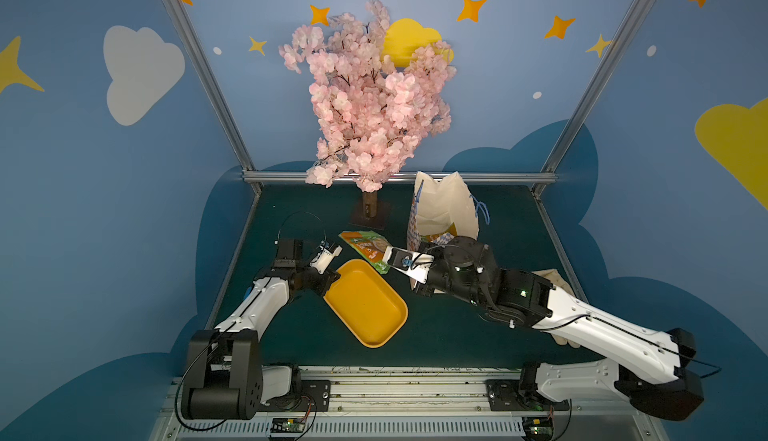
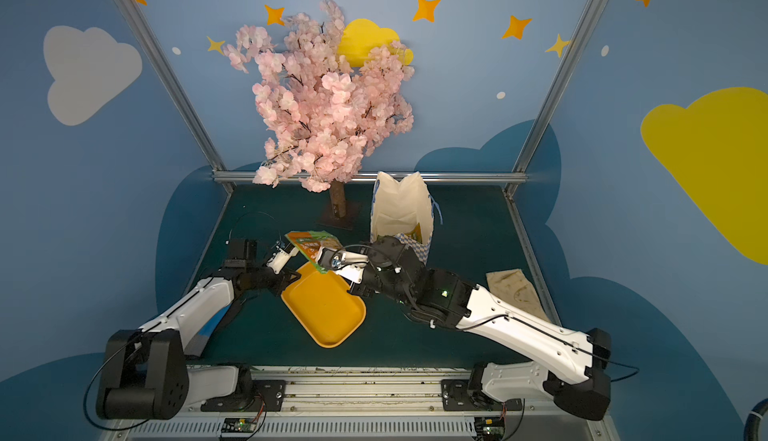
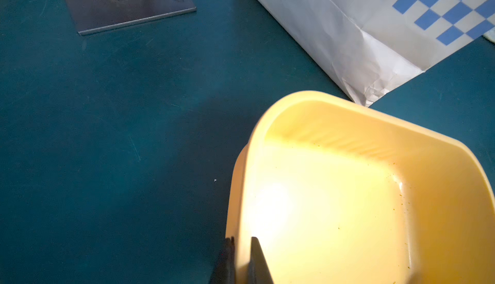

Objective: Place the condiment packets inside the bag
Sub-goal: Pick up the condiment packet from the storage box, then place the condiment packet in the paper bag.

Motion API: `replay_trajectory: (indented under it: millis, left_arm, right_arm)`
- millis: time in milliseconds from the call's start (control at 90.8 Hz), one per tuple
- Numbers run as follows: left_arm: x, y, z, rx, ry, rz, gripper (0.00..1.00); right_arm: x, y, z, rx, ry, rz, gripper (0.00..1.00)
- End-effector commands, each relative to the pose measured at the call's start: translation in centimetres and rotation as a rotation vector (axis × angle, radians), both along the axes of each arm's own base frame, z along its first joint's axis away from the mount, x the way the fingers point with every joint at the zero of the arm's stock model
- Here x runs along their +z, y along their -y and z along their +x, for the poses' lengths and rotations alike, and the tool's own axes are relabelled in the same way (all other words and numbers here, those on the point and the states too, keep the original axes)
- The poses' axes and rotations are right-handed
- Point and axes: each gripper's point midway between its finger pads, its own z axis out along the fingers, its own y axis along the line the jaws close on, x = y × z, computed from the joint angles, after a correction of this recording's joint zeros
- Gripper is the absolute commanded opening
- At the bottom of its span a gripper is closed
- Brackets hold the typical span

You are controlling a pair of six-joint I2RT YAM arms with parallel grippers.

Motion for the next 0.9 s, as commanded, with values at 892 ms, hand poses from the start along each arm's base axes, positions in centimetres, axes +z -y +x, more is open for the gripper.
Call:
replay_trajectory:
  millis: [892]
  left_arm:
    - [-0.2, 3.4, 9.9, -0.128, 0.211, 0.372, 0.14]
  right_arm:
    - [3.5, 13.5, 11.9, -0.665, -0.371, 0.517, 0.0]
